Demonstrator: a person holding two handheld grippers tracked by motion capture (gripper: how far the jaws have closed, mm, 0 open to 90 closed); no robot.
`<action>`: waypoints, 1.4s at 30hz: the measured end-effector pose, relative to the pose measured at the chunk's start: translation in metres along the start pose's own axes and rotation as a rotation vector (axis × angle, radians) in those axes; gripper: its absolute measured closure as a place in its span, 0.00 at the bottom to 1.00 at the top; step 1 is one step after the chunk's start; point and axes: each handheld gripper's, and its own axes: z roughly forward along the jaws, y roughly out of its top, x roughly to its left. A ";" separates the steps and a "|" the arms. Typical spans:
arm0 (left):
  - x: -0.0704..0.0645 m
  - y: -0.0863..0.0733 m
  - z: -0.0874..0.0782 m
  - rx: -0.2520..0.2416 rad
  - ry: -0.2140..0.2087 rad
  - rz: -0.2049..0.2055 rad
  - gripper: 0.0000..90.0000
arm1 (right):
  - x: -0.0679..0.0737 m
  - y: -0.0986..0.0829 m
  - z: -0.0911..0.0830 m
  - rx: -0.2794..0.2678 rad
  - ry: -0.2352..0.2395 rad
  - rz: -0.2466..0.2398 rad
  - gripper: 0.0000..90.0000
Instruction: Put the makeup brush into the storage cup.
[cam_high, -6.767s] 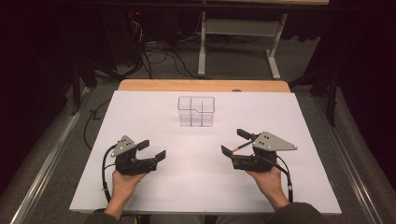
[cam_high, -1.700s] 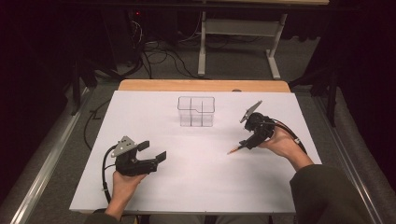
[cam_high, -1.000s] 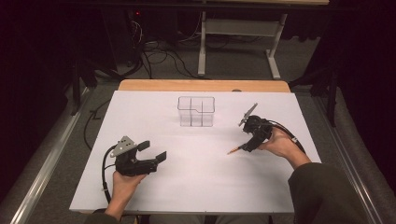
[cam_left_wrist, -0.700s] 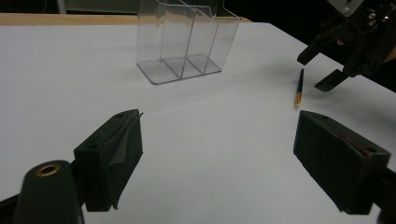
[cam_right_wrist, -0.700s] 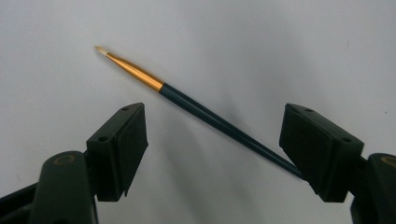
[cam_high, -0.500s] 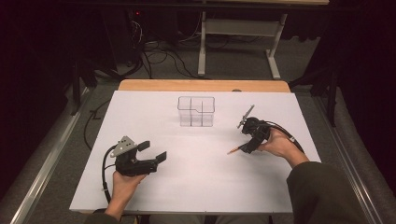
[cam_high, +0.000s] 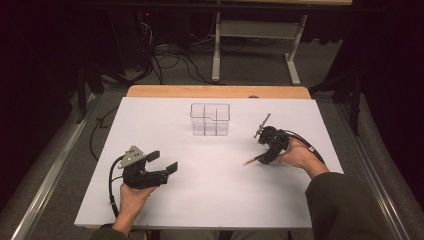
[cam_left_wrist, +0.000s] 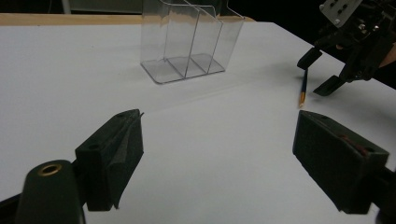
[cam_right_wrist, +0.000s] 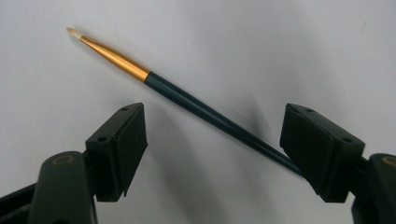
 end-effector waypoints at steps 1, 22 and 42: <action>0.000 0.000 0.000 0.001 0.000 0.001 0.19 | 0.000 0.000 0.001 0.001 0.003 -0.006 0.28; 0.001 0.000 -0.001 -0.003 0.004 -0.003 0.19 | -0.002 0.000 0.007 0.028 0.043 0.000 0.37; 0.000 0.000 0.000 0.000 0.004 -0.001 0.19 | -0.003 -0.001 0.006 0.034 0.085 0.024 0.50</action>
